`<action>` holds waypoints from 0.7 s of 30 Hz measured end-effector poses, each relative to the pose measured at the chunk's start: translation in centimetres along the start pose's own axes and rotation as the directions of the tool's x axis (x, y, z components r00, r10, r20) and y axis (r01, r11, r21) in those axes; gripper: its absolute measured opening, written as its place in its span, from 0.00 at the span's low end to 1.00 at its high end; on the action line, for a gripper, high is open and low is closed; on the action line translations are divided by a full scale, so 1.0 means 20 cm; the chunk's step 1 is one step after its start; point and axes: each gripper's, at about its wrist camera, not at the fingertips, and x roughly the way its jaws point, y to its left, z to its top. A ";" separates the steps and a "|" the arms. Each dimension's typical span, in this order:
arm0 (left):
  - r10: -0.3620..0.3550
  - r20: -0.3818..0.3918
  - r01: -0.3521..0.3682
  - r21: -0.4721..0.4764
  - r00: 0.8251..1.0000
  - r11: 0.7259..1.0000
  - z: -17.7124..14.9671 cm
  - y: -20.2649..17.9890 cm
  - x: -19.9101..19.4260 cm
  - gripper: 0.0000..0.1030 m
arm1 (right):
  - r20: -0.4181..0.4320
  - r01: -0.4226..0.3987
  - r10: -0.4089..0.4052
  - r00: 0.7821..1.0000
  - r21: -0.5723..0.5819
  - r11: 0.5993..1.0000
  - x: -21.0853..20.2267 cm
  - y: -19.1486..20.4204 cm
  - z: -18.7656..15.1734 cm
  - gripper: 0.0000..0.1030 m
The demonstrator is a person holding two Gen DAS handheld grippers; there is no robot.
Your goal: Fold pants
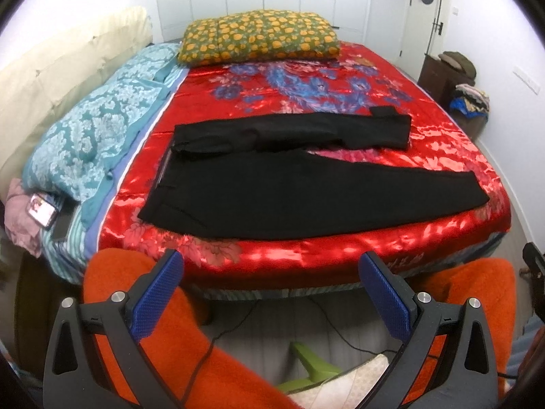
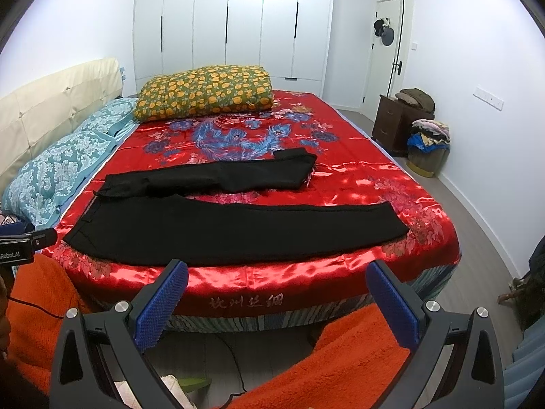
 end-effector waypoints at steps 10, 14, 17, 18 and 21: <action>0.011 -0.012 -0.011 0.014 1.000 1.000 0.00 -0.01 0.01 0.99 | 0.000 0.003 -0.003 1.000 0.008 1.000 0.00 -0.02 0.00 1.00; 0.012 -0.012 -0.012 0.014 1.000 1.000 0.01 -0.01 0.01 0.99 | -0.006 0.019 -0.019 1.000 0.010 1.000 0.01 -0.02 0.00 1.00; 0.013 -0.008 -0.013 0.016 1.000 1.000 0.01 0.00 0.01 0.99 | -0.019 0.062 -0.062 0.998 0.007 0.998 0.03 -0.02 0.01 1.00; 0.014 -0.007 -0.014 0.015 1.000 1.000 0.01 0.00 0.01 0.99 | -0.028 0.076 -0.075 0.997 0.008 0.997 0.04 -0.03 0.02 1.00; 0.013 -0.009 -0.013 0.005 1.000 1.000 0.01 0.01 0.02 0.99 | -0.043 0.111 -0.111 0.993 0.006 0.994 0.06 -0.04 0.04 1.00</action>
